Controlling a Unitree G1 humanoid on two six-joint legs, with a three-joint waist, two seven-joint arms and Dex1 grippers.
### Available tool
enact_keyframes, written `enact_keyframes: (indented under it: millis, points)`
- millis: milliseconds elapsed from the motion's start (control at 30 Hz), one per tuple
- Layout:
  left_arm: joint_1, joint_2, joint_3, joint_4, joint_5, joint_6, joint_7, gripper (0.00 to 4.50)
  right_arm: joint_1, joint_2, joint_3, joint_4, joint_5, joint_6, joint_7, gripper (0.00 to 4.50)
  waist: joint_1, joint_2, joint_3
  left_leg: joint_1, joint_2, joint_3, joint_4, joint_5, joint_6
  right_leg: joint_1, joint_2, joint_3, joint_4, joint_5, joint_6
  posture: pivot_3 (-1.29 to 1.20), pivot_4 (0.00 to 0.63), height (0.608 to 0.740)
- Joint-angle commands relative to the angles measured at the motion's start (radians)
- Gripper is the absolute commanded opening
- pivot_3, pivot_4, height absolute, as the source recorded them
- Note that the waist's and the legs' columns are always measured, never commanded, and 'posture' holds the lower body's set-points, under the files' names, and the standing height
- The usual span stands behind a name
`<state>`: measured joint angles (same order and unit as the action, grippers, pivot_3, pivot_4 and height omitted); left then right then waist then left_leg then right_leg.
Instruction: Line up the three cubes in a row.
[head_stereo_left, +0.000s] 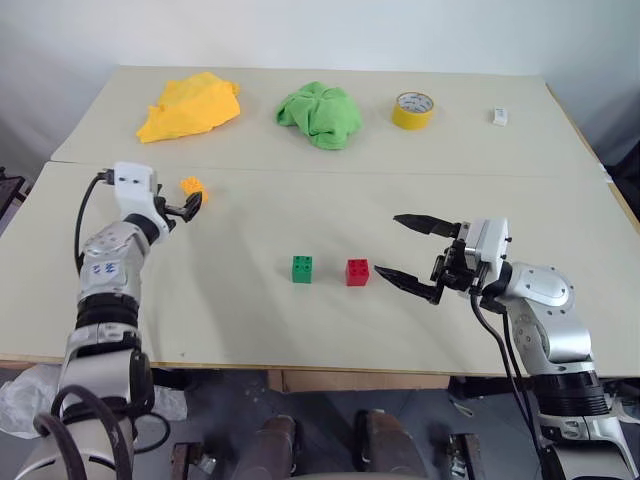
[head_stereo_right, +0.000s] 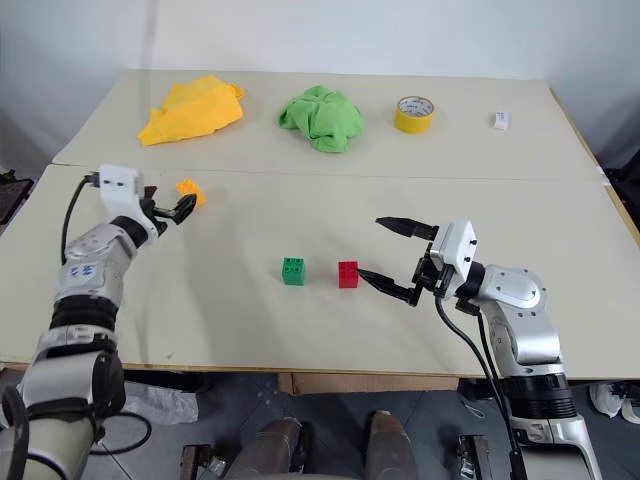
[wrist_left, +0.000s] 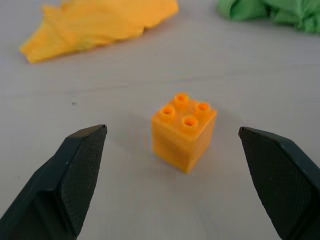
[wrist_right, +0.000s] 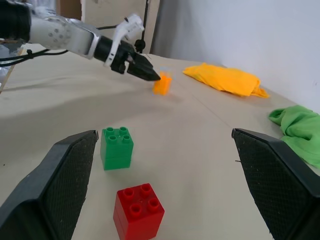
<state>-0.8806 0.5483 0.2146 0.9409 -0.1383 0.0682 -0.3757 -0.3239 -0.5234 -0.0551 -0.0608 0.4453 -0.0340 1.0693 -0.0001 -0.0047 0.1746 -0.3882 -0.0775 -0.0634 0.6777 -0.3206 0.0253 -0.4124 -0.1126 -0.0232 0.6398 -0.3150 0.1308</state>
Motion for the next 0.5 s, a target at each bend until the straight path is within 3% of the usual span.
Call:
enact_keyframes:
  millis: [33,200,500]
  points:
    - [-0.086,-0.015,-0.004,0.099,0.029,-0.067,0.06,4.49,0.023,-0.015,-0.023,-0.063,0.018,0.015,-0.019,4.5,0.001,0.0,0.0,0.0,0.0,0.0,0.0,0.0,0.0,0.0,0.0,0.0,0.0,0.0,0.0,0.0,0.15,0.74]
    - [-0.174,-0.081,0.038,0.199,0.001,-0.044,0.163,4.49,0.031,-0.017,-0.022,-0.075,0.023,0.028,-0.028,4.5,0.002,-0.001,0.0,-0.001,0.0,0.0,0.001,0.0,0.0,0.0,0.0,0.0,0.001,0.0,0.0,0.0,0.15,0.74]
    - [-0.175,-0.188,0.071,0.135,0.003,-0.001,0.425,4.49,0.025,-0.03,-0.026,-0.043,0.023,0.027,-0.016,4.5,0.001,-0.001,0.001,-0.001,0.0,0.001,0.001,0.0,0.0,-0.001,0.0,0.001,0.002,0.0,0.0,0.0,0.15,0.74]
